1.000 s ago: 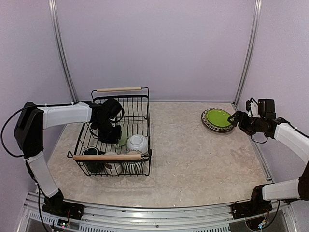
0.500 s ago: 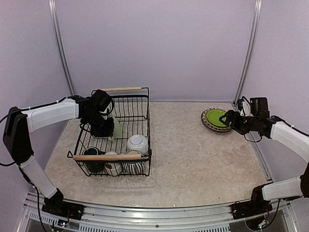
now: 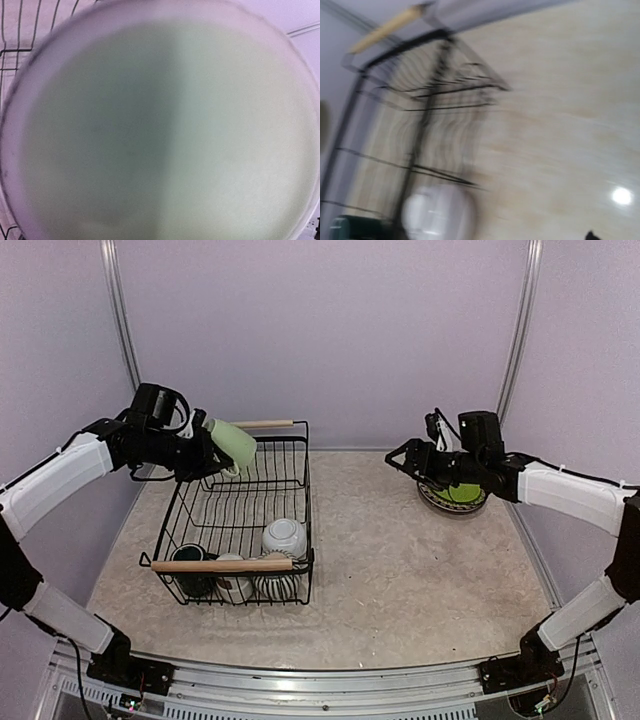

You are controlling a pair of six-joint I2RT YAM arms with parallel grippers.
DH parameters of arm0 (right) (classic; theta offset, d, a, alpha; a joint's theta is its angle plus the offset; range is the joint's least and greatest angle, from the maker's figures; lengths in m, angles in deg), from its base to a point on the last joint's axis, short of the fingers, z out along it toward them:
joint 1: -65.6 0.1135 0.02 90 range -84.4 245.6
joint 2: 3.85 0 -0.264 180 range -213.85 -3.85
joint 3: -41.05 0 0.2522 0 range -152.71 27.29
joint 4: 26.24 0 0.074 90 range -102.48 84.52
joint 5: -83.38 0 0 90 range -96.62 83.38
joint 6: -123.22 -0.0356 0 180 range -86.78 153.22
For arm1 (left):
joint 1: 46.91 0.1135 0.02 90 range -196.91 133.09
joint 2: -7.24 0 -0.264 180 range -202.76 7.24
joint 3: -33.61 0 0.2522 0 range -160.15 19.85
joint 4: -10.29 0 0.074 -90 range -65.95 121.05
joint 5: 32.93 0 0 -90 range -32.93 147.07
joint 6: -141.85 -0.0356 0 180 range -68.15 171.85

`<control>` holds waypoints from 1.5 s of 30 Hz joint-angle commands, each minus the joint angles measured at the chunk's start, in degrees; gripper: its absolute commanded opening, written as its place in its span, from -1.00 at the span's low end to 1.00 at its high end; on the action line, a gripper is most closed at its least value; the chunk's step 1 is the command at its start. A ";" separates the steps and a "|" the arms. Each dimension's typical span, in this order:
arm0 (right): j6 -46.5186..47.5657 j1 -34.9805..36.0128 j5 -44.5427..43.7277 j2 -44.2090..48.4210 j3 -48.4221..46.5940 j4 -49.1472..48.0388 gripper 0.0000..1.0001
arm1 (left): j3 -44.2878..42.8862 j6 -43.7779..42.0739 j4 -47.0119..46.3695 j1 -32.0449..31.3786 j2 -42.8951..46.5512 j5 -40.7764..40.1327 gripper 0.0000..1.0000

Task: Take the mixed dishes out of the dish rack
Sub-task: Grab the cup from the dish rack, then pass from the left arm to the right

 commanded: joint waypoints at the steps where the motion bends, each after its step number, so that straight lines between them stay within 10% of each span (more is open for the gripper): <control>1: -6.11 5.46 6.15 -4.93 -6.71 -10.47 0.77 | -1.88 4.93 -16.75 0.10 1.69 16.00 -1.00; 20: -21.89 13.67 14.98 -15.16 -10.09 -36.94 0.81 | -1.13 19.93 -42.10 -10.10 -9.62 31.37 -1.00; 31: -30.13 13.83 18.35 -17.54 -7.99 -48.64 0.17 | -3.66 24.68 -47.98 -12.33 -16.47 36.49 -1.00; 40: -30.86 13.58 16.48 -16.74 -6.96 -51.21 -1.00 | -4.52 24.14 -45.98 -12.22 -17.88 36.71 -0.97; 45: -28.34 12.06 14.61 -14.07 -5.71 -49.02 -1.00 | -3.24 21.83 -43.56 -11.37 -16.53 35.35 -0.53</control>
